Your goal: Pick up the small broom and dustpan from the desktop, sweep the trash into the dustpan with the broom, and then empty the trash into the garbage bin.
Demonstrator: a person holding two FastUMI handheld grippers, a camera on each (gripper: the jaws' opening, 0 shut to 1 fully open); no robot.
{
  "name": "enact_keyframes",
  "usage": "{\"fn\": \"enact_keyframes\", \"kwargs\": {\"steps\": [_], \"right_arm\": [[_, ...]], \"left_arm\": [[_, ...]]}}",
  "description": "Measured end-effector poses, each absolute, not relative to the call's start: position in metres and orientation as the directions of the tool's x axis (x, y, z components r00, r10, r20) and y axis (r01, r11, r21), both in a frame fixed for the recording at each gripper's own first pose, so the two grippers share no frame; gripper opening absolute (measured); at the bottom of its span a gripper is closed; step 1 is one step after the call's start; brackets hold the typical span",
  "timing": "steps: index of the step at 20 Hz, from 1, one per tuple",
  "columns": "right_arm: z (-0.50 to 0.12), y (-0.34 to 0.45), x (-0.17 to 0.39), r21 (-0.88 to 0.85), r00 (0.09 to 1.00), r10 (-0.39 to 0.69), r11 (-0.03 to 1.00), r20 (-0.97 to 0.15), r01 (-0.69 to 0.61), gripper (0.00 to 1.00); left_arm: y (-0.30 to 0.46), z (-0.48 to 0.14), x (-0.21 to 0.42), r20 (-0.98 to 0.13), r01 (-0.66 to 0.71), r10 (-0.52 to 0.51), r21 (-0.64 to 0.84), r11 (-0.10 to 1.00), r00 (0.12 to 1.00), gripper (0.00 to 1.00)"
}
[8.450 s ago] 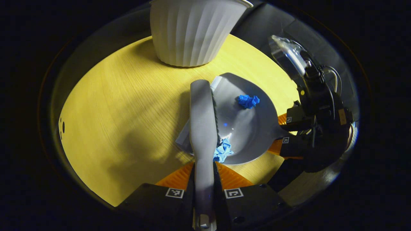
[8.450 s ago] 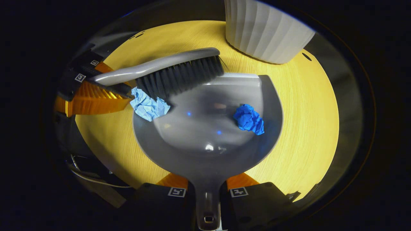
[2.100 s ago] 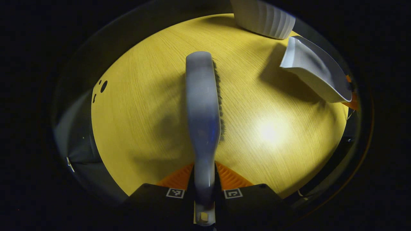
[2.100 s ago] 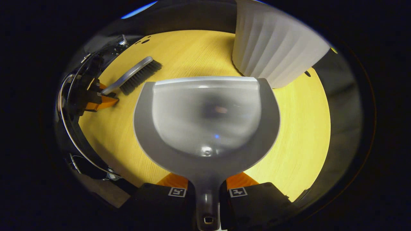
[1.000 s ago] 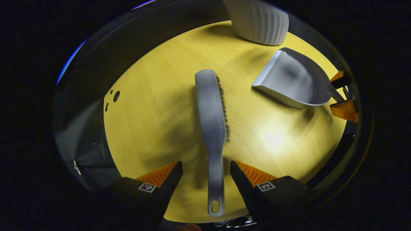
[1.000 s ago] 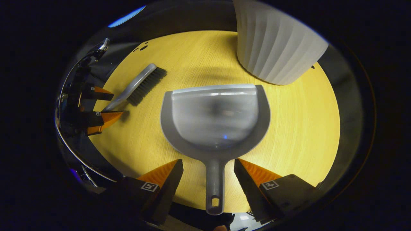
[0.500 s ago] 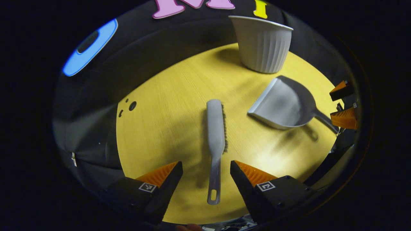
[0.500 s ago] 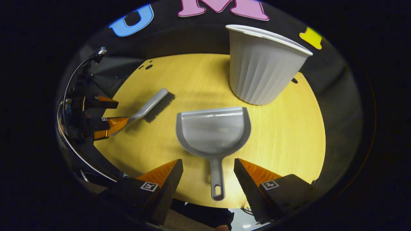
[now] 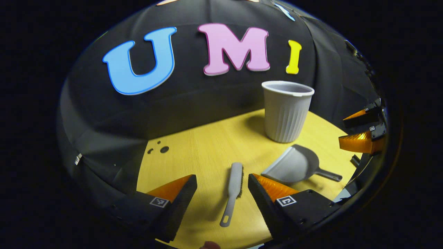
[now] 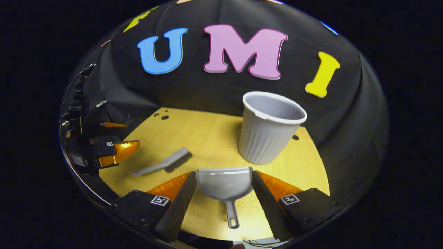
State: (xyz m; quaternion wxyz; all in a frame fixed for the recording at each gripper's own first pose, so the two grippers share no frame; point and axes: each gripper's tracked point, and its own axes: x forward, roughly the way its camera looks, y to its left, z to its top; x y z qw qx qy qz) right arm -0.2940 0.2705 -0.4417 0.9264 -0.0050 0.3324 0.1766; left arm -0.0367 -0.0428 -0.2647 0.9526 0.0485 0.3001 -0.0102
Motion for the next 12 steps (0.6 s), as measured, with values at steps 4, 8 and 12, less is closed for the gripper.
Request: {"fn": "enact_keyframes", "kwargs": {"steps": [4,8,12], "right_arm": [[-0.387,0.272,-0.28,0.074,0.832,0.291,0.954,-0.472,-0.291,0.98],[-0.355,0.271,-0.272,0.039,0.895,0.248,0.967,-0.37,-0.252,0.98],[-0.347,0.273,-0.274,0.049,0.904,0.232,0.972,-0.358,-0.23,0.98]], "left_arm": [[-0.056,-0.215,-0.032,-0.414,0.012,-0.005,0.013,1.0,0.91,0.96],[-0.068,-0.167,-0.033,-0.306,0.028,-0.014,0.042,0.999,0.952,0.97],[-0.093,-0.166,-0.03,-0.287,0.097,-0.092,0.003,0.995,0.954,0.97]]}}
